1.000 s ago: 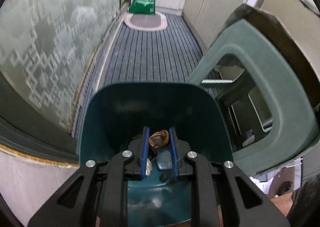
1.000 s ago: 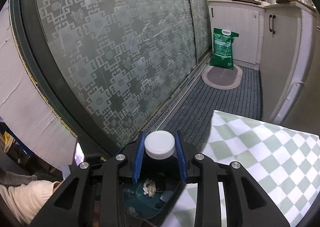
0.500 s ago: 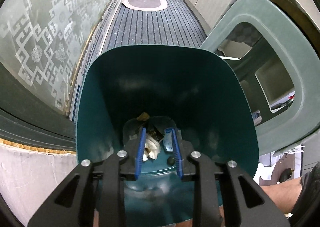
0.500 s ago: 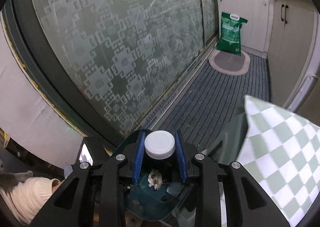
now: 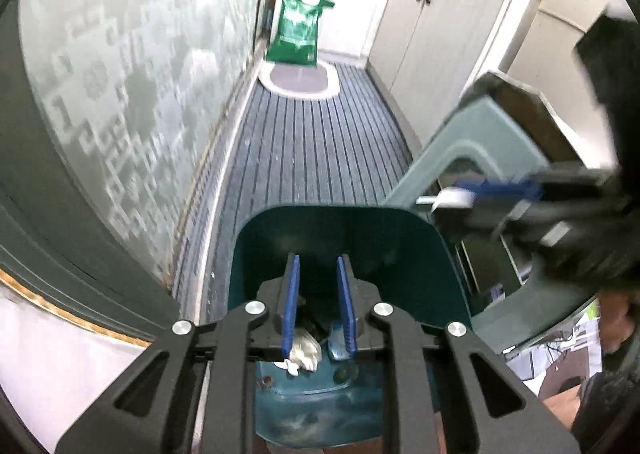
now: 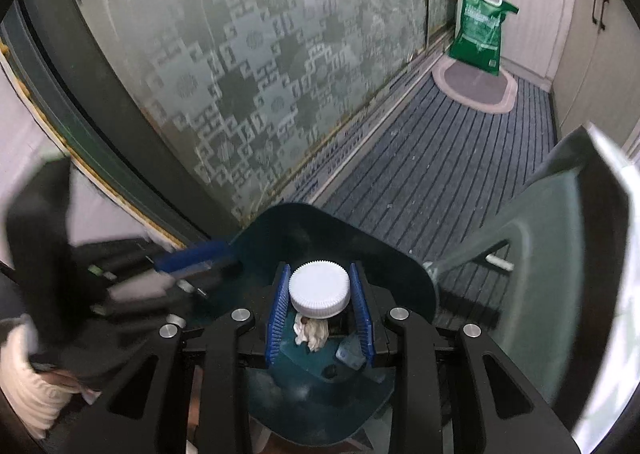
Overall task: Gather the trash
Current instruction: 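Lower the white cap into the bin and open the right gripper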
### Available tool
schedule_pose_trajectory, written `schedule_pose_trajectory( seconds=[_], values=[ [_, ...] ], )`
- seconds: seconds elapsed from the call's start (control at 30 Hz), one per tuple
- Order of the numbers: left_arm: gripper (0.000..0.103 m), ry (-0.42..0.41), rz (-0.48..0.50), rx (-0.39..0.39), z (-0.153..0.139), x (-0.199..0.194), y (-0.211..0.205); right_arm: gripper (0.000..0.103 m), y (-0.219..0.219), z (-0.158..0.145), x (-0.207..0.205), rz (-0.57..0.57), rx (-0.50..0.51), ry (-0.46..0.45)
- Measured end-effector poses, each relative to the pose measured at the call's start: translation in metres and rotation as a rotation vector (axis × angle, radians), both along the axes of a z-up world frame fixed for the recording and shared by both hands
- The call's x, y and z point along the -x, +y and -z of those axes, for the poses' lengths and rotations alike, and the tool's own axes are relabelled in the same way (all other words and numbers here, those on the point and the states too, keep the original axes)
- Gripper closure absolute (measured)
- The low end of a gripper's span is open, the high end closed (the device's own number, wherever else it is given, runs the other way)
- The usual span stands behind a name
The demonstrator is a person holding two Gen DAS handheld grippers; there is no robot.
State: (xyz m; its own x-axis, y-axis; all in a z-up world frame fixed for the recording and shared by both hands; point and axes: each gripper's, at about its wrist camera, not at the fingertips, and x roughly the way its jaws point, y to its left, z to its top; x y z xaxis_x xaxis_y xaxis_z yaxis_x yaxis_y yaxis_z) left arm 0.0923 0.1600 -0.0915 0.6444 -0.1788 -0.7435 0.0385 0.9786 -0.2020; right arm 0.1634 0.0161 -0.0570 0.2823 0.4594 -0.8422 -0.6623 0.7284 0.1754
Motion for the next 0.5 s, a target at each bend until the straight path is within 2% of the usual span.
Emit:
schedule_pose_trajectory(
  seconds=[0.2,0.5],
  values=[
    [0.087,-0.093,0.018,0.038,-0.028,0.008,0.003,0.073,0.015,0.031,0.005,-0.025,0.047,0.045],
    [0.088,-0.204,0.076,0.007,-0.061,0.023,-0.011,0.072,0.034,0.081,0.012,-0.067,0.124,0.120]
  ],
)
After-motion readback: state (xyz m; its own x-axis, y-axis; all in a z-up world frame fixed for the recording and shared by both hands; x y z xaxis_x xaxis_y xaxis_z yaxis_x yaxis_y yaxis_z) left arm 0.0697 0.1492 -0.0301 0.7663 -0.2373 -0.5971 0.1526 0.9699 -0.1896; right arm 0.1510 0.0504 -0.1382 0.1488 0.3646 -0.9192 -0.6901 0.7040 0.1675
